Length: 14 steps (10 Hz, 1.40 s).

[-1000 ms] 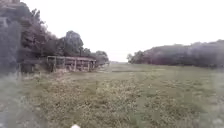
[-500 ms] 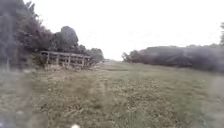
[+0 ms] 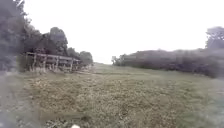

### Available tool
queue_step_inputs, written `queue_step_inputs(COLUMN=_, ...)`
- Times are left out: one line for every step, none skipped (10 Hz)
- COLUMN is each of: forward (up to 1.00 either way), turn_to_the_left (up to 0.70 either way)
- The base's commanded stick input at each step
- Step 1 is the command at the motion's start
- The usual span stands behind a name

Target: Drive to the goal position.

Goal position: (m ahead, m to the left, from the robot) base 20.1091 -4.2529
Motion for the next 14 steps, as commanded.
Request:
queue_step_inputs(forward=0.5, turn_to_the_left=0.0)
queue_step_inputs(forward=0.5, turn_to_the_left=0.0)
queue_step_inputs(forward=0.5, turn_to_the_left=0.0)
queue_step_inputs(forward=0.5, turn_to_the_left=0.0)
queue_step_inputs(forward=0.5, turn_to_the_left=0.0)
queue_step_inputs(forward=0.5, turn_to_the_left=0.0)
queue_step_inputs(forward=0.5, turn_to_the_left=0.0)
queue_step_inputs(forward=0.5, turn_to_the_left=0.0)
queue_step_inputs(forward=0.5, turn_to_the_left=0.0)
queue_step_inputs(forward=0.5, turn_to_the_left=0.0)
queue_step_inputs(forward=0.5, turn_to_the_left=0.0)
queue_step_inputs(forward=0.5, turn_to_the_left=0.0)
queue_step_inputs(forward=0.5, turn_to_the_left=0.0)
queue_step_inputs(forward=0.5, turn_to_the_left=0.0)
